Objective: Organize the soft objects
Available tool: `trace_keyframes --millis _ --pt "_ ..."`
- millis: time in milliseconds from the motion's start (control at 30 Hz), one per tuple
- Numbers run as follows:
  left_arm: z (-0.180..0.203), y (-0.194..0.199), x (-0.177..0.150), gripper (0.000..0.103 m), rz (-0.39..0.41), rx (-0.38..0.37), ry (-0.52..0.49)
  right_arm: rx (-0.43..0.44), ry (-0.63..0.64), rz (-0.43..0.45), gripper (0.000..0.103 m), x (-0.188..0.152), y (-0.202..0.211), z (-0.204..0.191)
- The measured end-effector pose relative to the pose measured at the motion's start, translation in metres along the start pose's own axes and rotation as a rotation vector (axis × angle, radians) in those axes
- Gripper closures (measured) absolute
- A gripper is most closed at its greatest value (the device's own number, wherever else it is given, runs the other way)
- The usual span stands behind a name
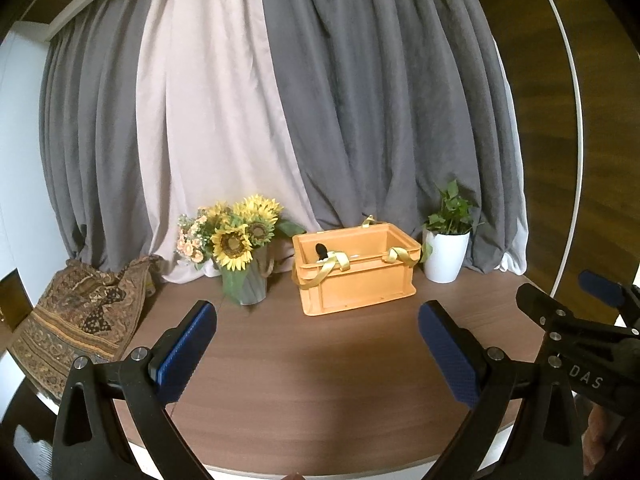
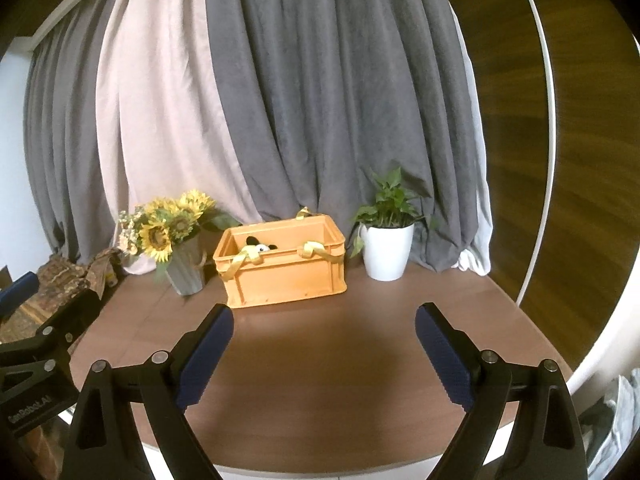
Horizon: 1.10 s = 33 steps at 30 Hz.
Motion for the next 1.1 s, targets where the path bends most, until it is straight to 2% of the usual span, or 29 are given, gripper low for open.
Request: trace_keyframes --millis 467,1100 --pt "0.003 0.012 -0.003 0.0 -0.006 0.001 0.009 -0.012 0.015 0.027 0.01 0.0 0.021 0.005" --pt "0.004 0.021 -0.001 0.0 0.011 0.005 0.007 -0.01 0.012 0.035 0.01 -0.001 0.027 0.006"
Point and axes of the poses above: each gripper's, at about its wrist camera, not at the fingertips, and y roughly against the way its jaws point, z to its right, x to its top, the point moved 7 cm from there along -y, roughly the way its jaws point, and after that the axes turned 6 degrees about -y, right-handed, at the moved point
